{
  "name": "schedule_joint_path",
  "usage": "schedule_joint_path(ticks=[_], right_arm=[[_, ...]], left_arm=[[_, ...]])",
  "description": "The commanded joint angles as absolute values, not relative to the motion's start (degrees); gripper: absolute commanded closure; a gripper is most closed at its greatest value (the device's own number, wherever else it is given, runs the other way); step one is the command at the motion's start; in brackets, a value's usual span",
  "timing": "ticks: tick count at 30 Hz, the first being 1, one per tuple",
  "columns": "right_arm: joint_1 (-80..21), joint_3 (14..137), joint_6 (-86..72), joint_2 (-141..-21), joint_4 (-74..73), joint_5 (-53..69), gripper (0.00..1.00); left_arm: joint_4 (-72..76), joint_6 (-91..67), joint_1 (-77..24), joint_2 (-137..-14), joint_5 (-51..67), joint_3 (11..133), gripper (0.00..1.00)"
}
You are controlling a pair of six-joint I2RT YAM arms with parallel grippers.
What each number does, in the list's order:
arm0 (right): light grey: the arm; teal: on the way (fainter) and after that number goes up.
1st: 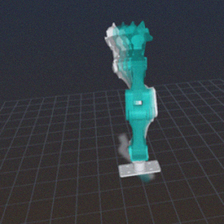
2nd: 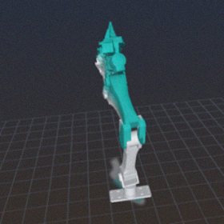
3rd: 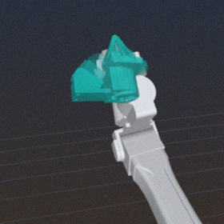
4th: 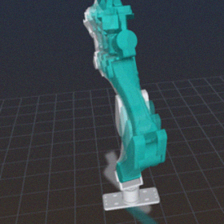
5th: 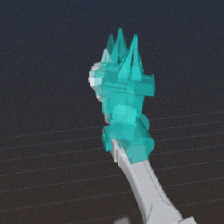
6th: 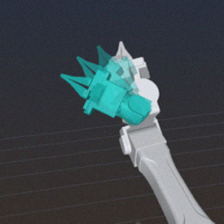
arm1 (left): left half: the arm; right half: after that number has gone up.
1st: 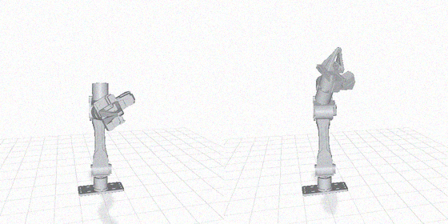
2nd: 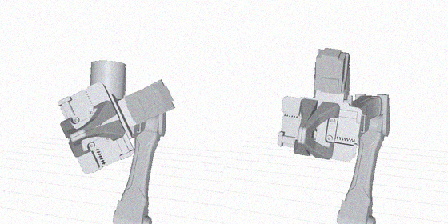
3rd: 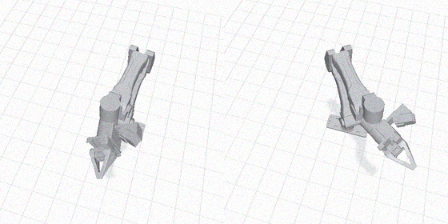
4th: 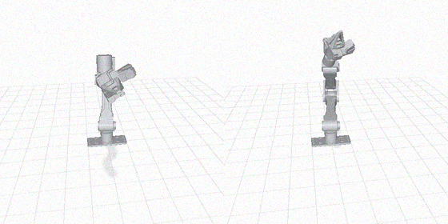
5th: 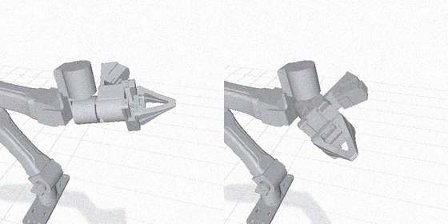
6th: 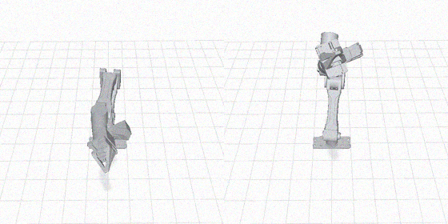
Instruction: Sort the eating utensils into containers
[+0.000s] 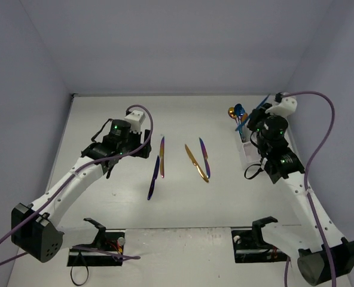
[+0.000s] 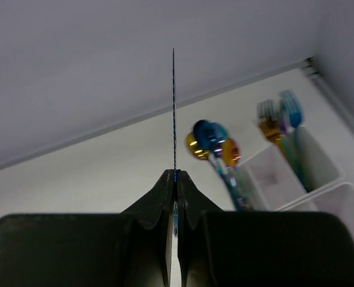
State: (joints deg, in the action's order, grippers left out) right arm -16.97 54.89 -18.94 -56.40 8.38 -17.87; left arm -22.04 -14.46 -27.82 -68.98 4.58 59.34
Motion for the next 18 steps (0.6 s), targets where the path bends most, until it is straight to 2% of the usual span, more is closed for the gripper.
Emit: schedule_joint_path(ticks=[1,8,18], right_arm=[[-9.3,54.9,-16.7,-54.1,8.6,-25.7,1.0],[-2.0,54.8,-15.8,-54.6,6.6,-31.7,1.0],[4.9,49.6,-17.8,-57.5,10.0,-28.7,1.0]], left_arm=[[-23.2,-15.1,-24.1,-66.1,5.6,58.5,0.28],[-22.8,-12.4,-22.9,-66.5,4.5,55.4,0.27],[-19.9,-11.6,-22.9,-68.0,5.1,53.7,0.27]])
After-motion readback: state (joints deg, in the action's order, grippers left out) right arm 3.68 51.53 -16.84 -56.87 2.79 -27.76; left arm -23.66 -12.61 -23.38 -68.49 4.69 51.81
